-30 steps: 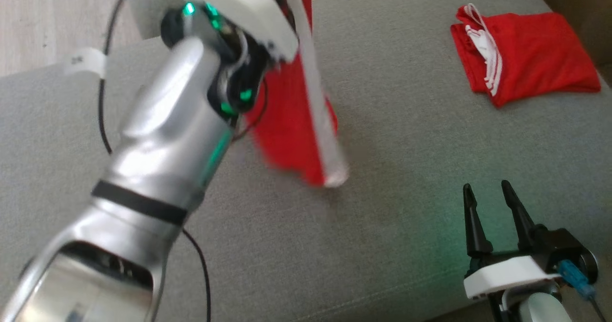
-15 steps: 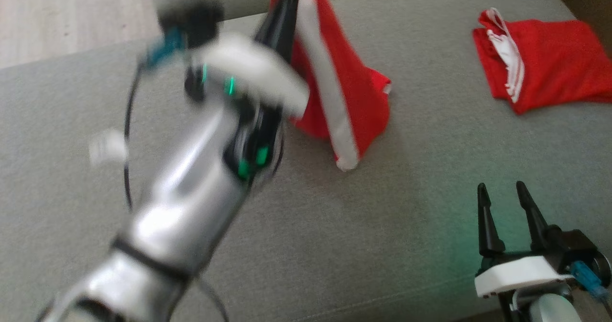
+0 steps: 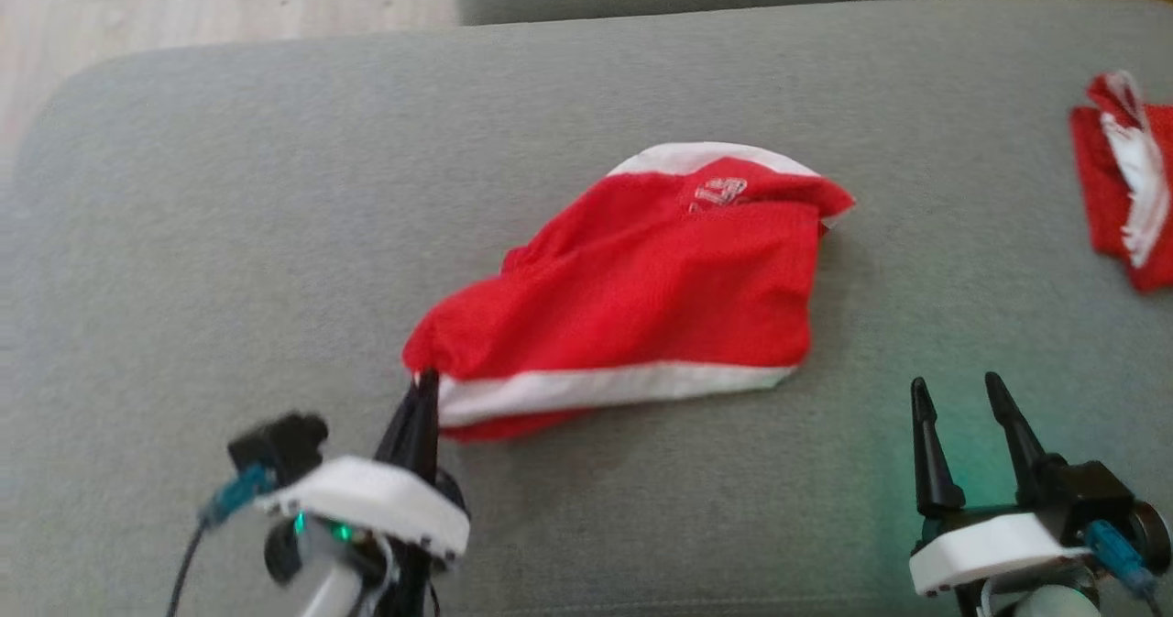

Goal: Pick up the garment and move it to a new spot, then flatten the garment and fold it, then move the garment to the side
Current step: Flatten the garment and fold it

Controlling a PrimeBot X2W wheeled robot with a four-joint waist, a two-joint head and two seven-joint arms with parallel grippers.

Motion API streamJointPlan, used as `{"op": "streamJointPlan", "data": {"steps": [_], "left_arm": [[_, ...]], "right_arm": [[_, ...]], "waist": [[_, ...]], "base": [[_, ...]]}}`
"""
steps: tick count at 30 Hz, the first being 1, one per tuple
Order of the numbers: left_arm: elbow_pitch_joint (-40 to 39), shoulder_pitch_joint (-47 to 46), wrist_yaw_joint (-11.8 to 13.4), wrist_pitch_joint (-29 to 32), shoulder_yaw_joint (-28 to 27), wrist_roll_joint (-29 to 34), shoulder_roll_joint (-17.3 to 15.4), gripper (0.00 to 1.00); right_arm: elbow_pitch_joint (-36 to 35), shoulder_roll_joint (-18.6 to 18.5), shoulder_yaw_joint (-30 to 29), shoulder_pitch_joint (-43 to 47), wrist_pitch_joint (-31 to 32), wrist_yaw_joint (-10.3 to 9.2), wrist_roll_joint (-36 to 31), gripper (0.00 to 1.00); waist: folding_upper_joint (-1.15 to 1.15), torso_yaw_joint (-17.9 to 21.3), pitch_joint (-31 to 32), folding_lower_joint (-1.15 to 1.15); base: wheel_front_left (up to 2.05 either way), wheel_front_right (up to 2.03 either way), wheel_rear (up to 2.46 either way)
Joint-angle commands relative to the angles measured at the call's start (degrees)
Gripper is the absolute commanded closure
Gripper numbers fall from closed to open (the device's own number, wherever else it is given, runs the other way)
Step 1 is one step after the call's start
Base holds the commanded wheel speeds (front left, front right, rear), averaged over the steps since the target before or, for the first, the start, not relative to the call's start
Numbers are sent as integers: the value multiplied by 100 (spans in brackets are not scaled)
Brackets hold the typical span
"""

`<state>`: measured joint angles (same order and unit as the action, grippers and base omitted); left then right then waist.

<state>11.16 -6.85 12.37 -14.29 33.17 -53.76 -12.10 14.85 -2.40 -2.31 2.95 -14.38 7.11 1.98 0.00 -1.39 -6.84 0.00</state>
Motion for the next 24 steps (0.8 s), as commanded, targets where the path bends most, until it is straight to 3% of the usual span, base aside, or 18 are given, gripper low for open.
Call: {"op": "streamJointPlan", "data": {"steps": [1, 4, 7, 8, 9, 11, 17, 24], "left_arm": [[-149, -106, -85, -69, -272, 71, 69, 100], [80, 233, -437, -70, -542, 264, 358, 100], [315, 412, -795, -70, -745, 559, 544, 84], [364, 454, -897, -70, -825, 629, 604, 73], [402, 492, -991, -70, -907, 686, 658, 54], [443, 556, -1128, -70, -1063, 880, 728, 0], [55, 896, -1318, -70, -1718, 1841, 836, 0], [-907, 1547, -1215, -71, -2546, 3419, 911, 0]], "right_arm": [[-151, -48, 130, -171, -62, 37, -39, 0], [-143, -48, 113, -158, -62, 37, -90, 0], [-112, -48, 121, -136, -62, 37, -141, 0], [-111, -48, 112, -128, -62, 37, -149, 0], [-110, -48, 100, -119, -62, 37, -154, 0], [-109, -48, 78, -92, -62, 37, -164, 0], [-177, -48, 54, -22, -62, 37, -183, 0], [-357, -48, -89, 267, -62, 37, -200, 0]], "waist": [[0, -113, -11, 0], [0, -219, -17, 0], [0, -272, -15, 0], [0, -286, -12, 0], [0, -298, -4, 0], [0, -319, 32, 0], [0, -304, 231, 0], [0, -320, 603, 0]], "base": [[0, 0, 0], [0, 0, 0], [0, 0, 0], [0, 0, 0], [0, 0, 0], [0, 0, 0], [0, 0, 0], [0, 0, 0]]}}
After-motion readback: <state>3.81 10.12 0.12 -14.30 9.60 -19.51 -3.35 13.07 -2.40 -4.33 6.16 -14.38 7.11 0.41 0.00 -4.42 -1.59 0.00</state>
